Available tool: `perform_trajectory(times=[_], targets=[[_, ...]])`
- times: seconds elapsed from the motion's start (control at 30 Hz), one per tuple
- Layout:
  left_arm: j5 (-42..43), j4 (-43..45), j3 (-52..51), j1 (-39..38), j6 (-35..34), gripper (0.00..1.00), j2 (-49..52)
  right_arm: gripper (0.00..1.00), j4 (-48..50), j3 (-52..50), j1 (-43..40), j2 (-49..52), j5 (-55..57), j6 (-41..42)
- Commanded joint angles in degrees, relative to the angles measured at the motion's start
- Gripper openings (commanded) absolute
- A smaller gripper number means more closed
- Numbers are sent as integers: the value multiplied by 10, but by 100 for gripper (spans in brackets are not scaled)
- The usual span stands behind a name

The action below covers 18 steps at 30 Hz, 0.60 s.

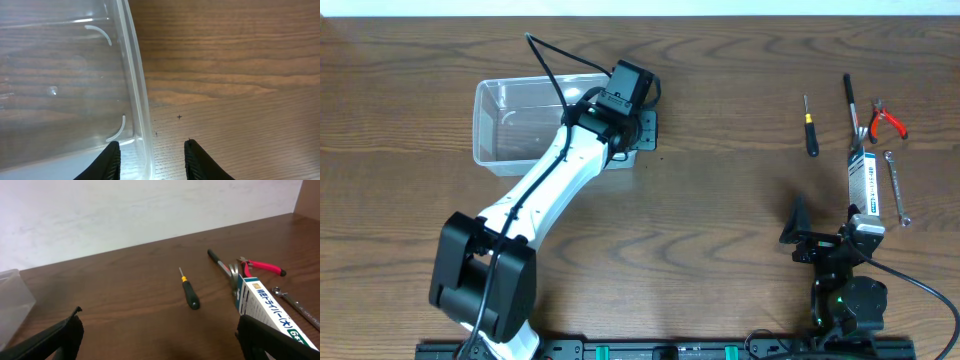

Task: Pack container
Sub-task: 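Grip the container's right rim with the left gripper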

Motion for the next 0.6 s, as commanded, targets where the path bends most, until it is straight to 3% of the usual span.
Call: perform_trajectory(times=[0.0,0.57], targets=[[-5,1,1,0,7,32,28,99,1,-3,-3,-3,-1,-4],[-7,5,1,0,12,27,41,99,1,-3,-3,-3,-1,-4]])
